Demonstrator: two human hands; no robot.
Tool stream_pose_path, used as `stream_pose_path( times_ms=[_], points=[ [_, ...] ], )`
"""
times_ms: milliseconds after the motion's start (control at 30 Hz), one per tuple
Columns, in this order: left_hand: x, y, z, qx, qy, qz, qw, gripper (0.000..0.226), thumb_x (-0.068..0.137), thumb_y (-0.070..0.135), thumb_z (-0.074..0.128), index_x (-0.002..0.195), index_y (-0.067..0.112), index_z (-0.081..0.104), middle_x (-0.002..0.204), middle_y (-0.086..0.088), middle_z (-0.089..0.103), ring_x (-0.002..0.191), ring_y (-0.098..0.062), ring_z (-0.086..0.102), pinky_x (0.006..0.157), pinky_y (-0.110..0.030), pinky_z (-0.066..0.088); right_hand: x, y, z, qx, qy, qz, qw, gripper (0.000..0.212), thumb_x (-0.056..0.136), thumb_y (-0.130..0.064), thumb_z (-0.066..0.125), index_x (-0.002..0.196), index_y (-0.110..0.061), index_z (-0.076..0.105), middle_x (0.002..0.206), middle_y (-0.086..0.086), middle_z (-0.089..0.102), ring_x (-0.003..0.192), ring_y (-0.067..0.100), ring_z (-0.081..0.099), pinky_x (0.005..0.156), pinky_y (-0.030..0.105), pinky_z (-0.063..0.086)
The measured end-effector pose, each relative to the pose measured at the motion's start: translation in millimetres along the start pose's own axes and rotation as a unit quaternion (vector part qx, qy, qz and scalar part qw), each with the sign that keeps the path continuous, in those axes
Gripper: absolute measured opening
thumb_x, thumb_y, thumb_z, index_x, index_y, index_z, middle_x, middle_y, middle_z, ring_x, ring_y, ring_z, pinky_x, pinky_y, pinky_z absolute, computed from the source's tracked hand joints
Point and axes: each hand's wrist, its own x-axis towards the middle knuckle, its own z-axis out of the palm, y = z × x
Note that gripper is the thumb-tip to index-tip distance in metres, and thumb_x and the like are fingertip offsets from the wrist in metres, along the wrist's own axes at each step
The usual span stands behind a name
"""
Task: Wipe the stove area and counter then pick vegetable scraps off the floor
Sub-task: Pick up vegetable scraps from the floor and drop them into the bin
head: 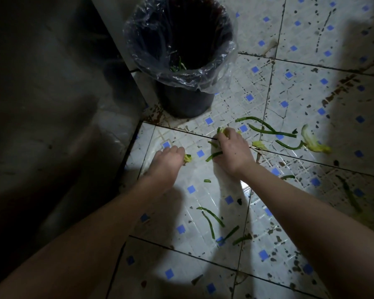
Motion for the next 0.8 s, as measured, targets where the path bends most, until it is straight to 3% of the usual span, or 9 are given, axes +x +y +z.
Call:
stream_pose_path(
  times_ms=[133,267,467,800],
  points=[
    [-0.9,-0.3,-0.3,-0.006,0.014,-0.008,1.000,0.028,0.089,0.007,0.061,0.112,0.017,0.048,0.107,-0.004,0.054,0.098,-0.022,0.051,0.071,-0.026,0.029,2.5,3.5,-4.2,0.023,0.037,0.006,0.999,0.034,0.089,-0.016,0.059,0.123,-0.013,0.052,0.129,0.014,0.041,0.115,0.033,0.045,0.096,0.043,0.043],
    [-0.1,-1.7,2.4,-0.014,0.019,0.001,1.000,0.030,0.086,0.006,0.063,0.109,0.018,0.048,0.103,-0.004,0.054,0.094,-0.021,0.051,0.069,-0.026,0.030,5.1,6.6,-3.9,-0.008,0.039,0.005,0.999,0.035,0.090,-0.022,0.057,0.124,-0.013,0.051,0.142,0.016,0.034,0.127,0.036,0.038,0.106,0.046,0.031],
    [-0.6,-3.8,6.4,-0.016,0.045,0.011,0.999,0.025,0.086,0.005,0.062,0.104,0.017,0.050,0.098,-0.004,0.055,0.089,-0.021,0.052,0.066,-0.027,0.027,7.7,6.6,-4.4,0.020,0.044,-0.006,0.999,0.025,0.091,-0.014,0.055,0.115,-0.009,0.054,0.120,0.015,0.047,0.107,0.032,0.048,0.088,0.041,0.045],
    [-1.8,-5.7,4.6,-0.022,0.057,0.035,0.998,0.023,0.086,0.003,0.062,0.101,0.016,0.050,0.096,-0.004,0.056,0.087,-0.020,0.050,0.069,-0.027,0.027,3.3,8.8,-5.1,0.072,0.032,-0.002,0.997,0.037,0.082,0.002,0.060,0.117,-0.005,0.055,0.113,0.014,0.049,0.097,0.028,0.053,0.085,0.040,0.050]
  ],
)
